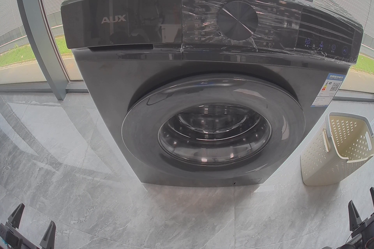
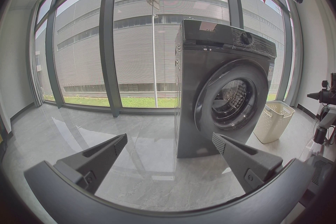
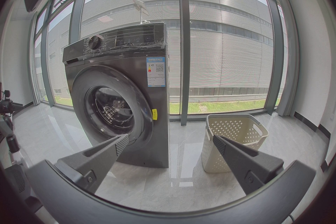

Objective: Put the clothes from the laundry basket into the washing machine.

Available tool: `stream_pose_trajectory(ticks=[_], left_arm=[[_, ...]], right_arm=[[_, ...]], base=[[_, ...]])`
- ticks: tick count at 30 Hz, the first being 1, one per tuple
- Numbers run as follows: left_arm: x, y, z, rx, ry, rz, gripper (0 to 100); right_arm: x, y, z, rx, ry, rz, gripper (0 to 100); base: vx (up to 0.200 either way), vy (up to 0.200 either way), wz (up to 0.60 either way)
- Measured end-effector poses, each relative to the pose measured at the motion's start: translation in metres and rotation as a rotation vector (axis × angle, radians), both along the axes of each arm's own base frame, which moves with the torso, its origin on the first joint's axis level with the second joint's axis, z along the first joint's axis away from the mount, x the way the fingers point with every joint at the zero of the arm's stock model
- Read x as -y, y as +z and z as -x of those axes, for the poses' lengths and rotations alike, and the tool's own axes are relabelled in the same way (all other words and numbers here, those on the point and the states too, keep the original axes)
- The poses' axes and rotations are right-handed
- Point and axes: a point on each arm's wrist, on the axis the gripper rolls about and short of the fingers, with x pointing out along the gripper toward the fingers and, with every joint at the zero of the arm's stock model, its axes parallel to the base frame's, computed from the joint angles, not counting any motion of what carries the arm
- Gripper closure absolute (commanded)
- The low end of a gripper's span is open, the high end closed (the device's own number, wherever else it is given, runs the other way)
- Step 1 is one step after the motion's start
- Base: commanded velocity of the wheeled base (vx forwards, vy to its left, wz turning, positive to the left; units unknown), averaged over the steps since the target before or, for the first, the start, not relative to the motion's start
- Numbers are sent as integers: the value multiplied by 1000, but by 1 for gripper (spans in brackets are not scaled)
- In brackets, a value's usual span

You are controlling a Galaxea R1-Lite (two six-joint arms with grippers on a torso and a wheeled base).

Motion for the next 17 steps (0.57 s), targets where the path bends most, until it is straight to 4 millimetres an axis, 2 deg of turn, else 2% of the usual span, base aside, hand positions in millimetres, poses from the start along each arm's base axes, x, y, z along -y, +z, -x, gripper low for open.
stream_pose_trajectory(ticks=[17], left_arm=[[0,0,0,3,-5,-26,0]], right_arm=[[0,0,0,1,4,-4,0]], base=[[0,0,0]])
